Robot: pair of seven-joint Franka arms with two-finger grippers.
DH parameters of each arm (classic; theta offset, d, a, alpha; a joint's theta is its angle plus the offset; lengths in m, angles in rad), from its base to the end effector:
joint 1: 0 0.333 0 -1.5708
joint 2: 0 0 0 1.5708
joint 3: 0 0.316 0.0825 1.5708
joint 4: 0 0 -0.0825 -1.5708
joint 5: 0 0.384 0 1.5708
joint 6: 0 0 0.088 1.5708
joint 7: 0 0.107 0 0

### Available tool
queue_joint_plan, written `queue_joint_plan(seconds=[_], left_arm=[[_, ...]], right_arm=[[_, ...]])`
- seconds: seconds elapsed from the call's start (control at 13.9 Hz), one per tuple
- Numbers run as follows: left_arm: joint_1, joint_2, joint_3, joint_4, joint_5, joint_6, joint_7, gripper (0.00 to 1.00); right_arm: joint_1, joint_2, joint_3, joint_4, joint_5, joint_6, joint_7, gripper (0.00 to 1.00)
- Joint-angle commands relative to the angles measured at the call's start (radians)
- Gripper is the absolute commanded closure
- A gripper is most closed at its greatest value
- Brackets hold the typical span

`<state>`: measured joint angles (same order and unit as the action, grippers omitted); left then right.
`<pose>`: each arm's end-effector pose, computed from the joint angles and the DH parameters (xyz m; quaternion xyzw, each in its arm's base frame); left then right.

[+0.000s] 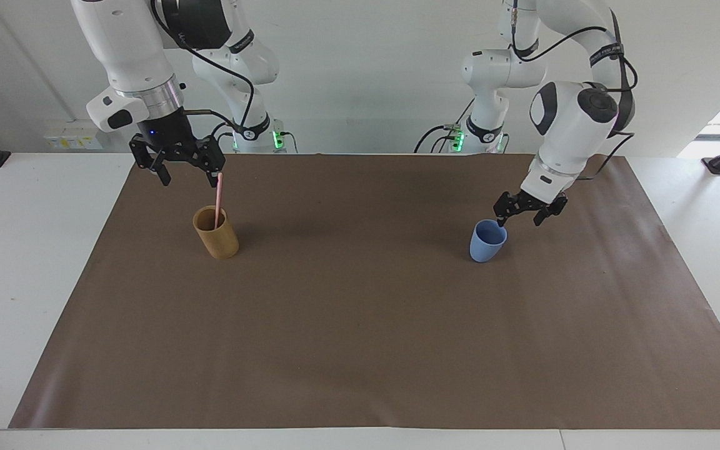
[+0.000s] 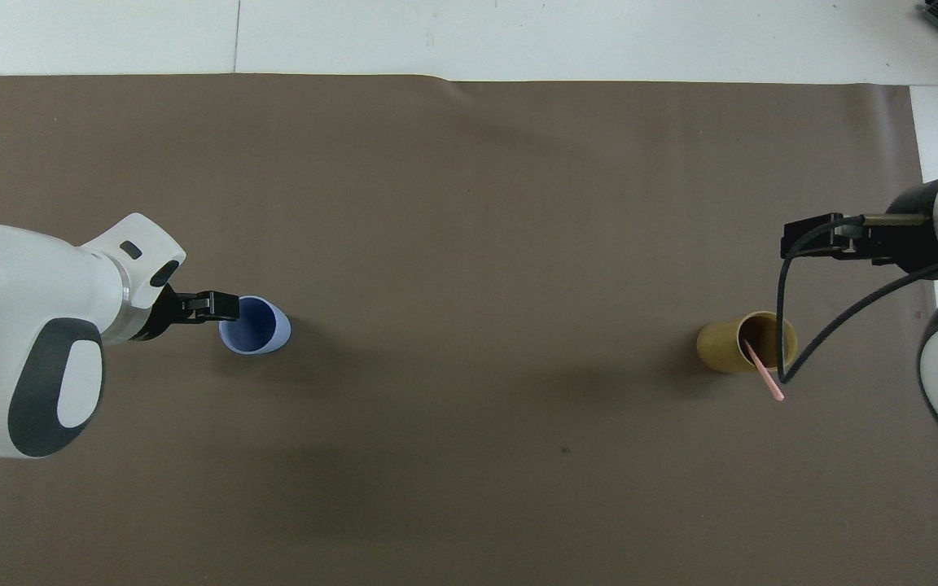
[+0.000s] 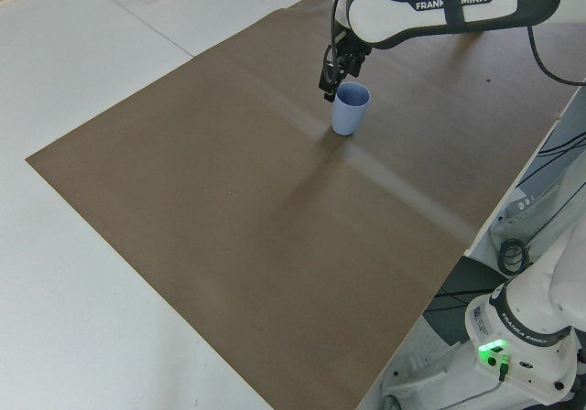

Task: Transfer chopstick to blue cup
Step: 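Reach the left gripper forward to the blue cup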

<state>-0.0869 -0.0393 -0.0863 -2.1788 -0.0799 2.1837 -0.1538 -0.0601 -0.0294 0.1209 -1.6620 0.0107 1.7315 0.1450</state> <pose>0.5222 -0.0946 0.4117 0.9992 0.0126 0.0166 0.0346 0.5586 0.0359 0.6120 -0.9979 0.0426 -0.0487 0.0086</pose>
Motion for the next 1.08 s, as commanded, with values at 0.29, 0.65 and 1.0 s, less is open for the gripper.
queue_joint_plan(seconds=[0.29,0.65,1.0], left_arm=[[-0.073,0.03,0.013,-0.104,-0.014,0.139,-0.064,0.41],[-0.074,0.041,0.014,-0.078,-0.012,0.125,-0.052,1.0],[-0.08,0.059,0.016,0.011,-0.008,0.093,-0.055,1.0]], right_arm=[[-0.026,-0.027,0.002,-0.03,0.022,0.005,-0.028,0.0],[-0.027,-0.064,0.002,-0.096,0.022,0.031,-0.021,0.0],[-0.029,-0.133,0.0,-0.296,0.02,0.154,-0.016,0.0]])
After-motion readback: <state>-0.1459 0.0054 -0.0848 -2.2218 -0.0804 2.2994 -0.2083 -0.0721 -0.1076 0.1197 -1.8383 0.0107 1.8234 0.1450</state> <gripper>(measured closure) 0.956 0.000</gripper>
